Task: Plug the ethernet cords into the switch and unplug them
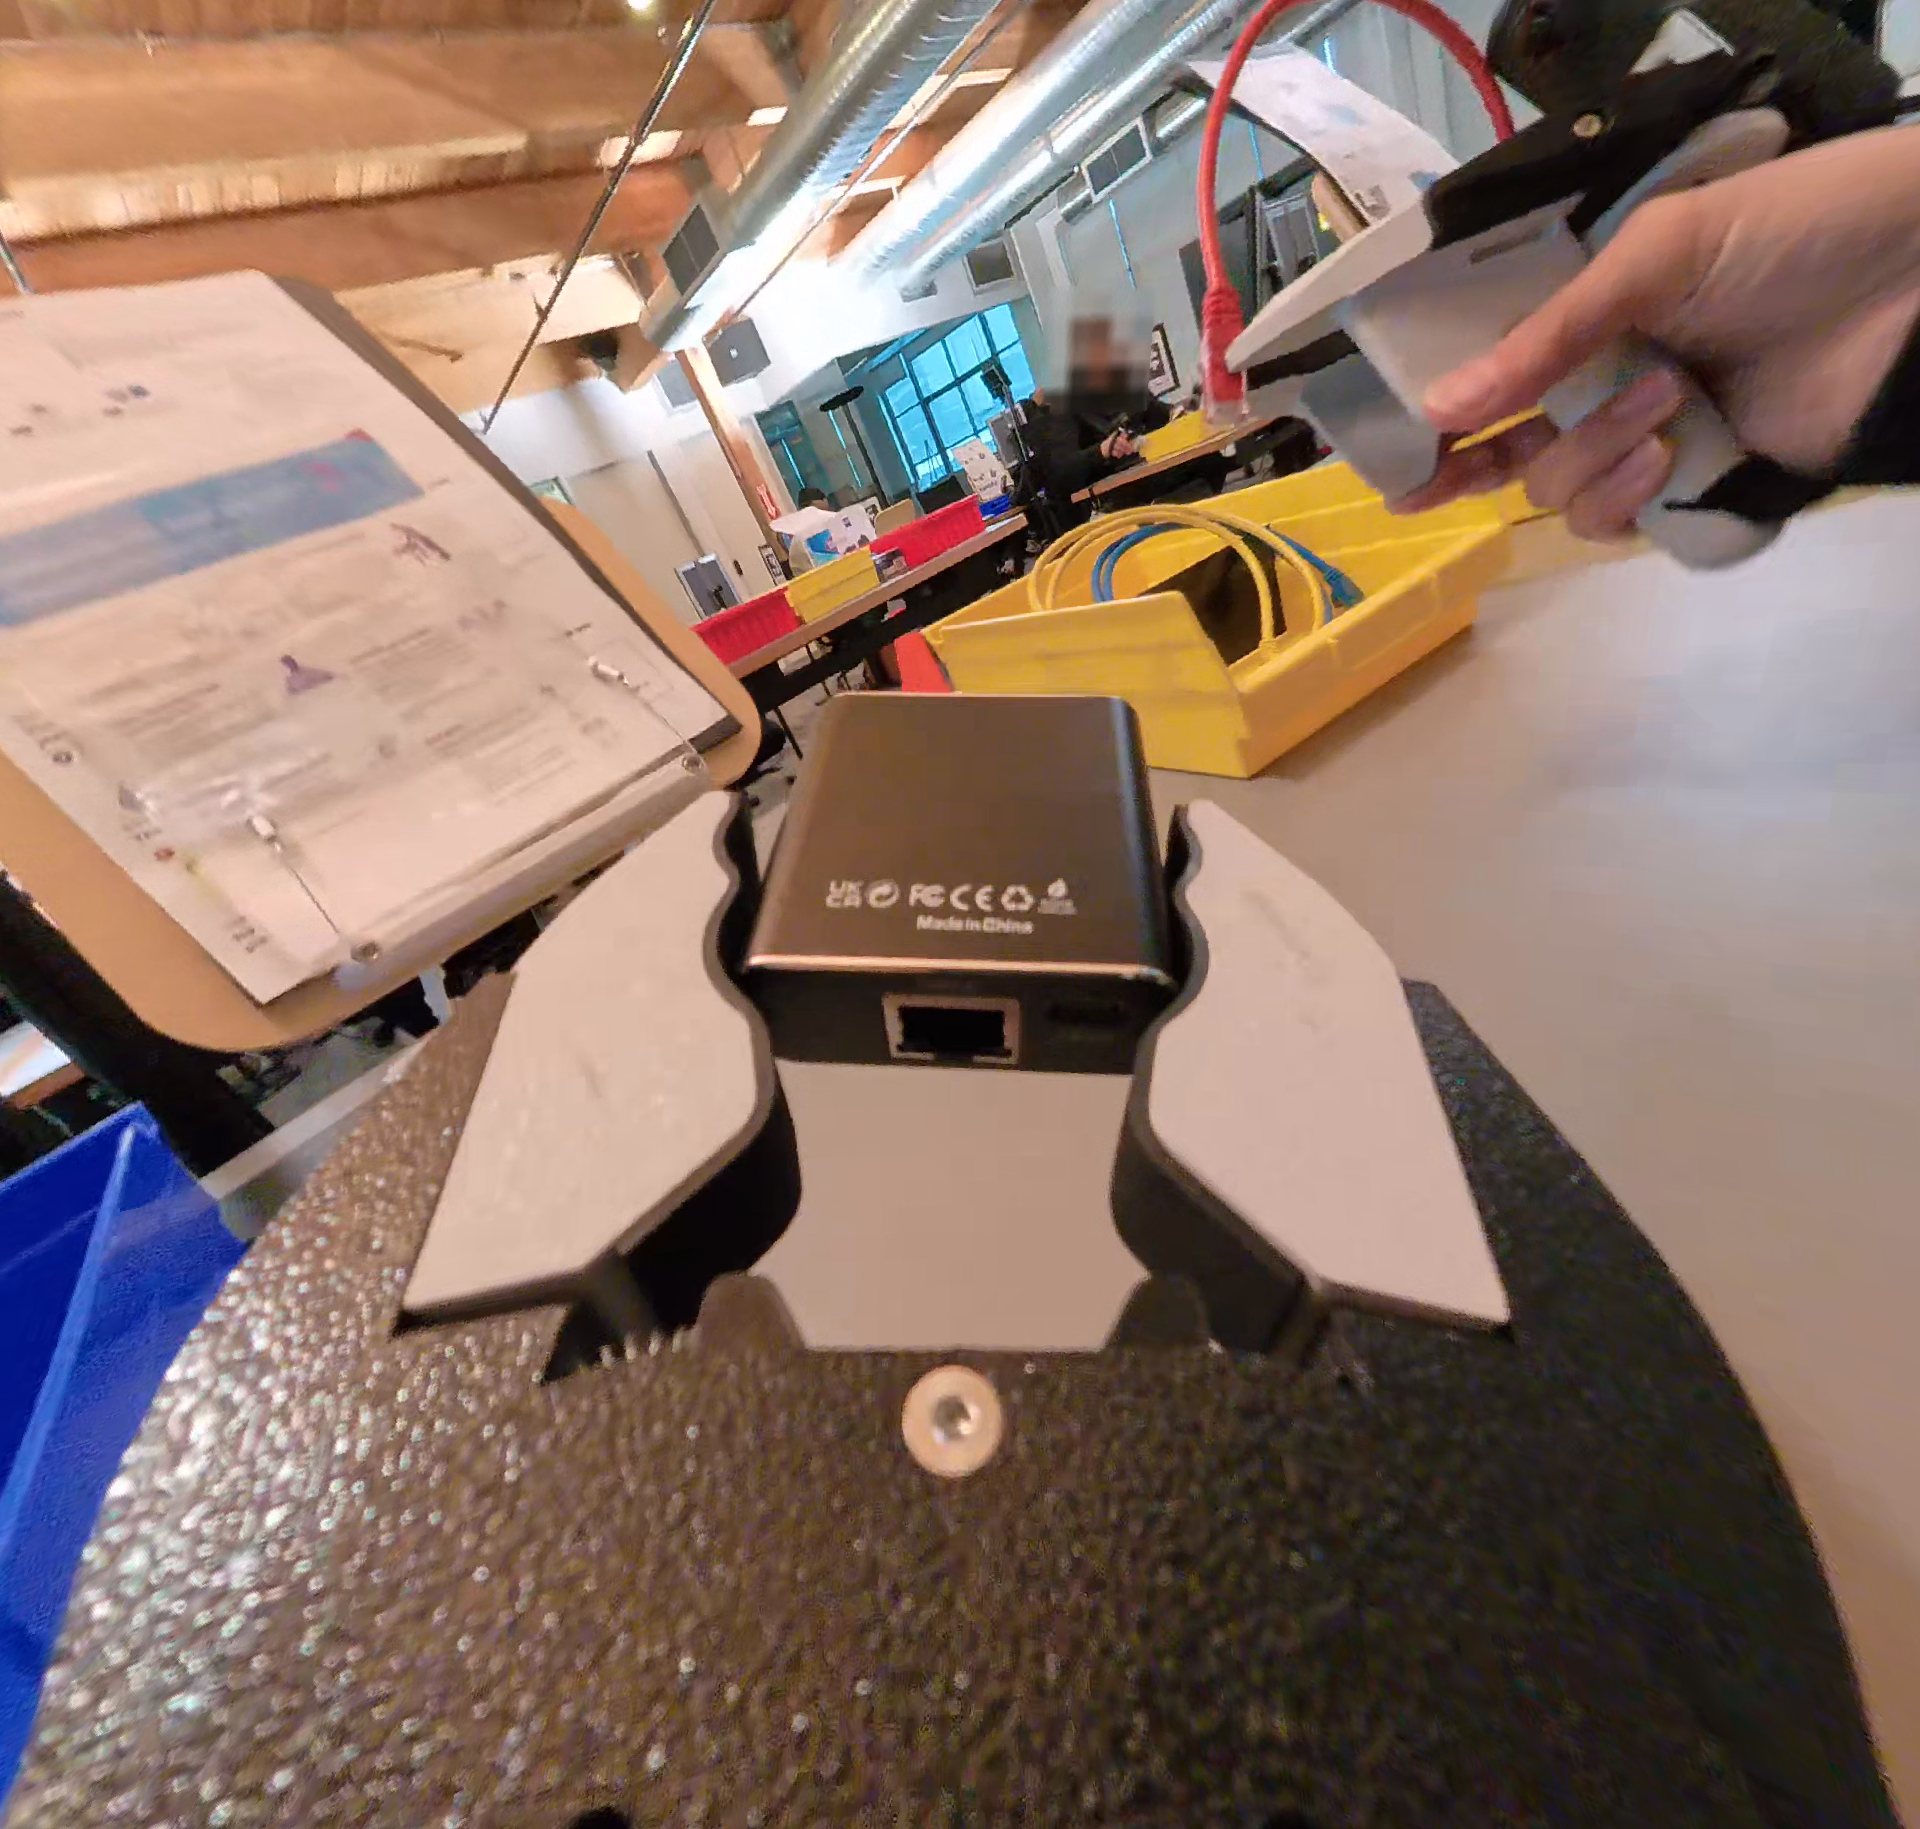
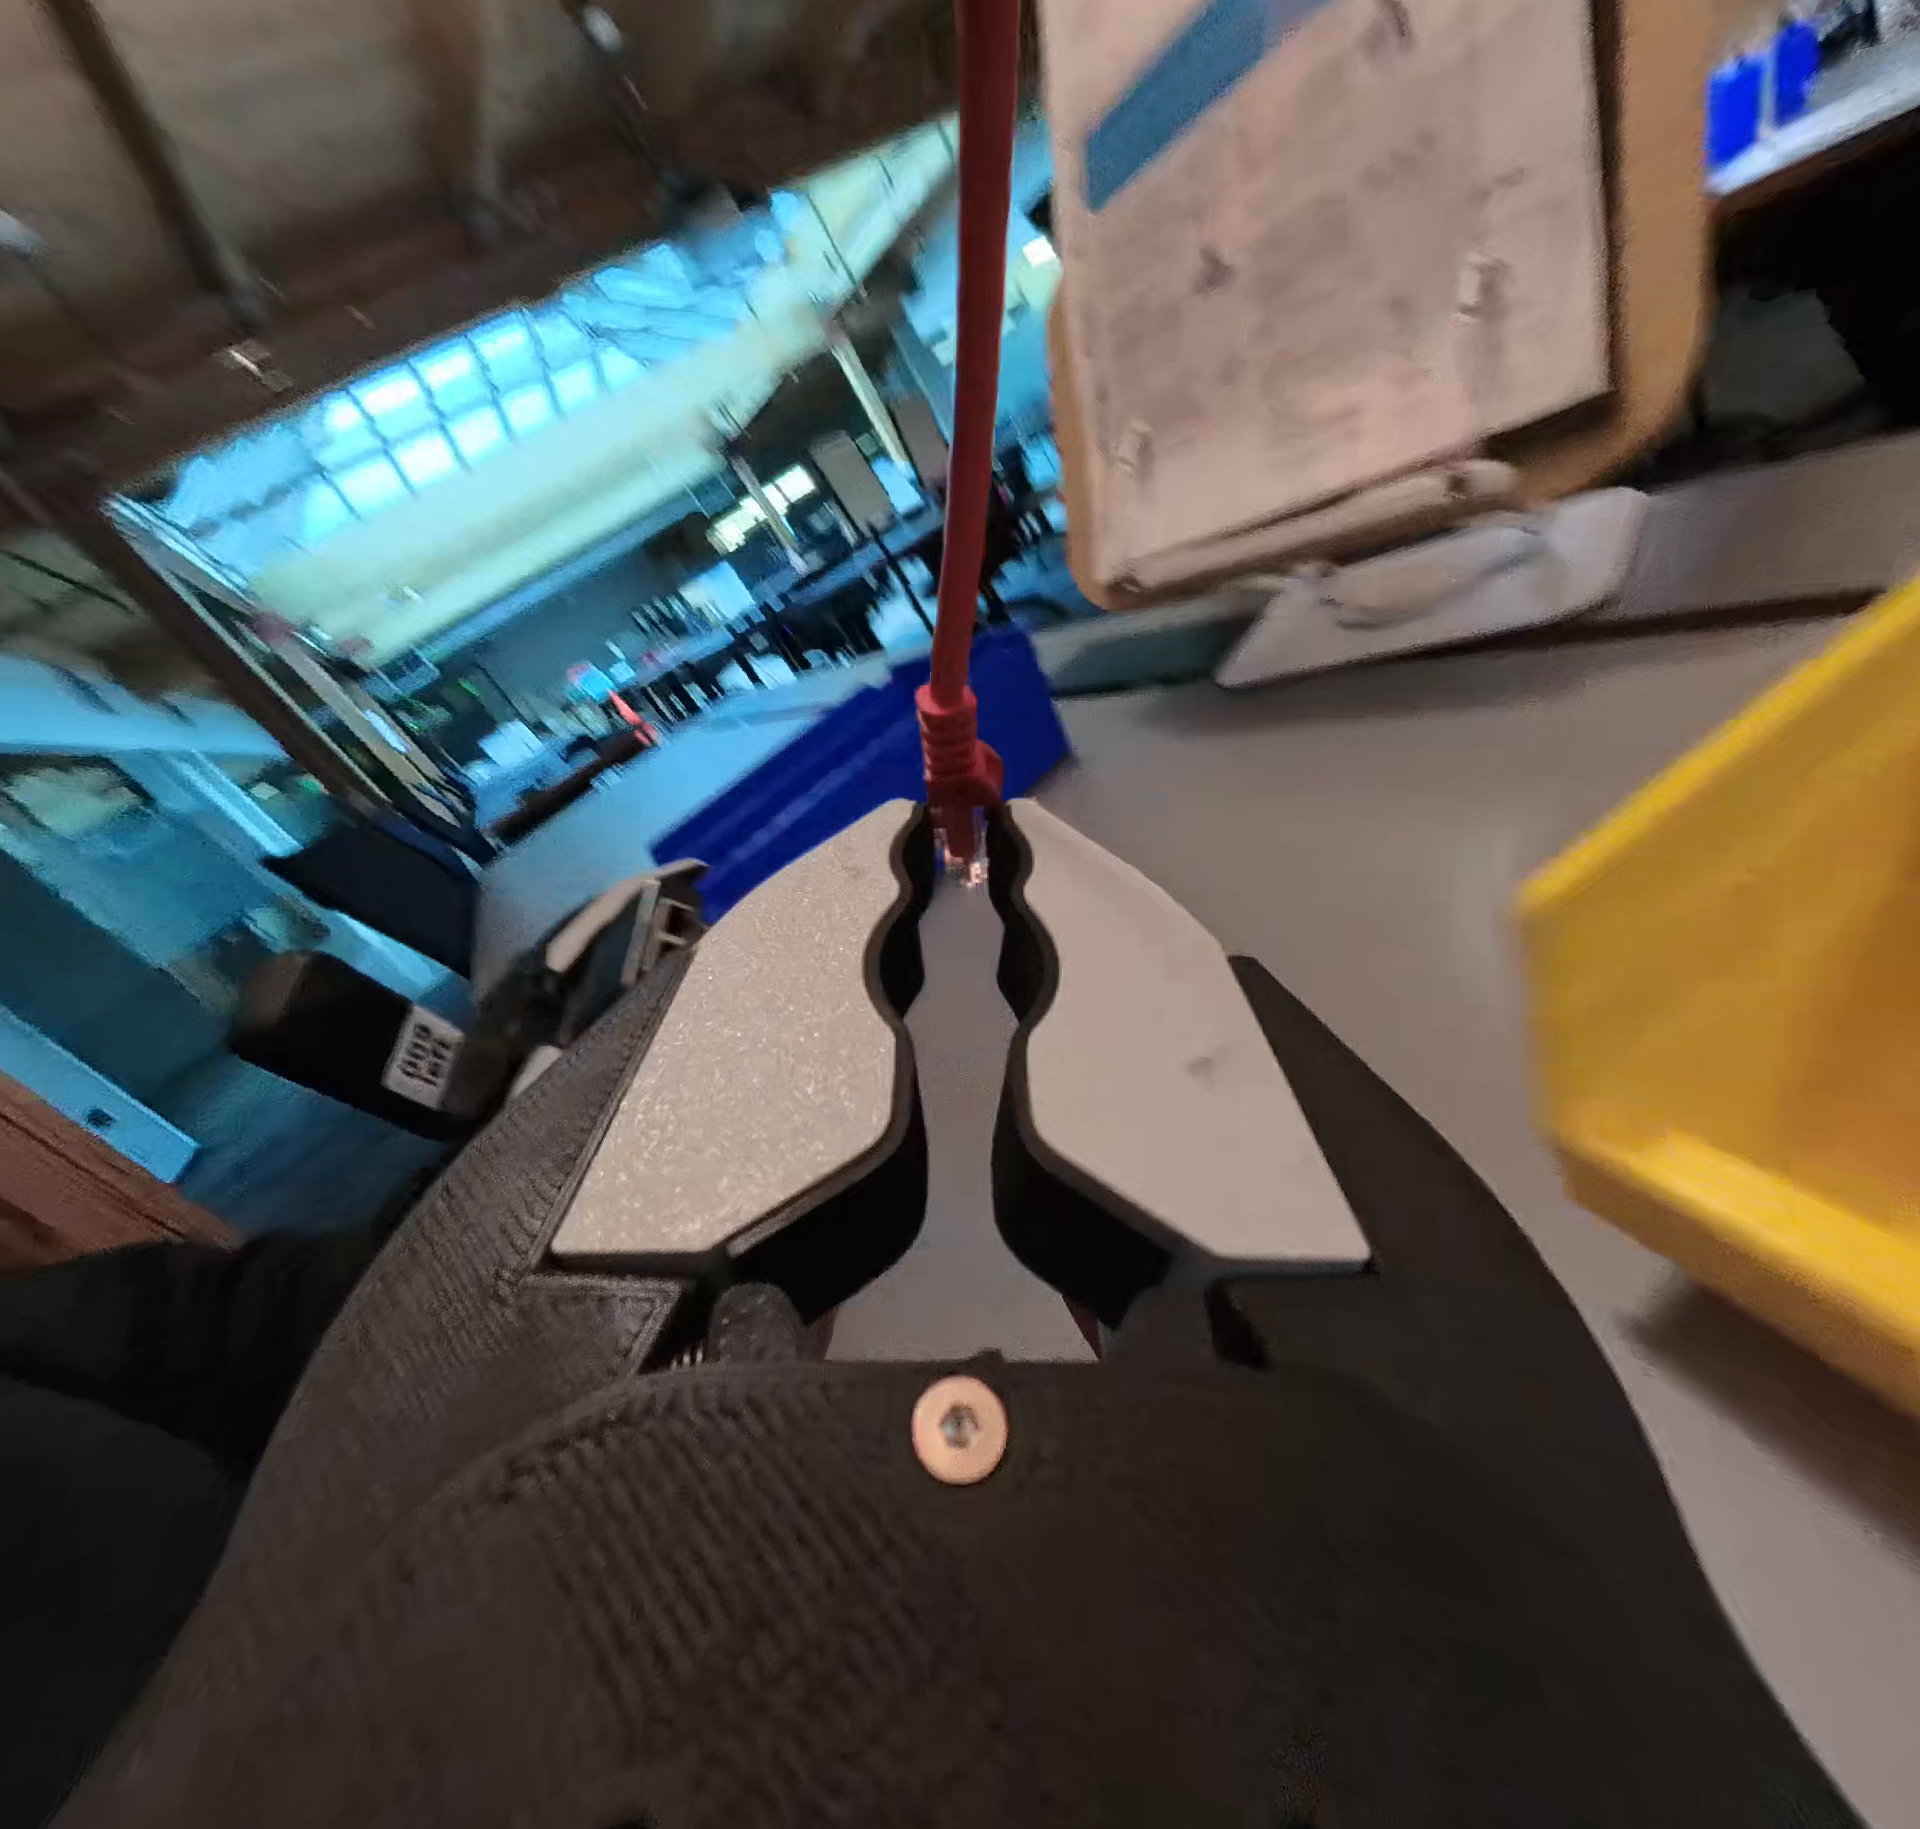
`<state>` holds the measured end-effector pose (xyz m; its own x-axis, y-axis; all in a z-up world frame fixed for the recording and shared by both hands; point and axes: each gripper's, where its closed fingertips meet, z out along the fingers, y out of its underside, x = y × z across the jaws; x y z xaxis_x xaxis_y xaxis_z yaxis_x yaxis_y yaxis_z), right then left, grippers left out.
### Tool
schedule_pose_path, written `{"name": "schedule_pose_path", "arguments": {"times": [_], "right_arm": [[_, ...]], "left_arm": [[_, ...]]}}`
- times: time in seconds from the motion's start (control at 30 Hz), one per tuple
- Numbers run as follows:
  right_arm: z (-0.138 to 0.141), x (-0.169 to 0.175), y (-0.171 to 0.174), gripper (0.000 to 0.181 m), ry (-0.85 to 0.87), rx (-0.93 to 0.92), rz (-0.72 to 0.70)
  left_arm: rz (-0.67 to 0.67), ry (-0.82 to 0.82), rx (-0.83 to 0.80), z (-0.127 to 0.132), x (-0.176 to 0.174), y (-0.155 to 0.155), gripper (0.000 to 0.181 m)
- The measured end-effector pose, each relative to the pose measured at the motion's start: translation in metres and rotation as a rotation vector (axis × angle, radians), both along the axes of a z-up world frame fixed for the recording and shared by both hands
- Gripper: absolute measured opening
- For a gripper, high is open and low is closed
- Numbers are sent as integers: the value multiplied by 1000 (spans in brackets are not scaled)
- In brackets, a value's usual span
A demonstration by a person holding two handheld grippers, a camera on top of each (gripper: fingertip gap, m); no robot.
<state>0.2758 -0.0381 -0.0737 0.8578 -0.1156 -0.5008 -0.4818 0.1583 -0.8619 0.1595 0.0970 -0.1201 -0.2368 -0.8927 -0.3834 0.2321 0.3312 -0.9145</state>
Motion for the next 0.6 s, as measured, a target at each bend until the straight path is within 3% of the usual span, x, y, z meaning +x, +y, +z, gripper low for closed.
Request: {"name": "schedule_pose_path", "arguments": {"times": [0.07, 0.17, 0.3, 0.47, 0.53, 0.6], "right_arm": [[-11, 39, -23, 11, -20, -169, -81], [-30, 73, -38, 11, 88, -364, -3], [-66, 109, -48, 12, 151, -591, -6], [-105, 116, -49, 15, 247, -753, 29], [-108, 120, -53, 48, 197, -788, -25], [-103, 122, -58, 66, 142, -804, -39]], "left_arm": [[-3, 16, -15, -3, 1, 3, 74], [-16, 31, -46, -5, 1, 4, 74], [-15, 43, -65, -7, 1, 7, 74], [-18, 55, -66, -10, -1, 9, 74], [-20, 64, -72, -12, -2, 9, 74], [-21, 71, -76, -14, -2, 11, 74]]}}
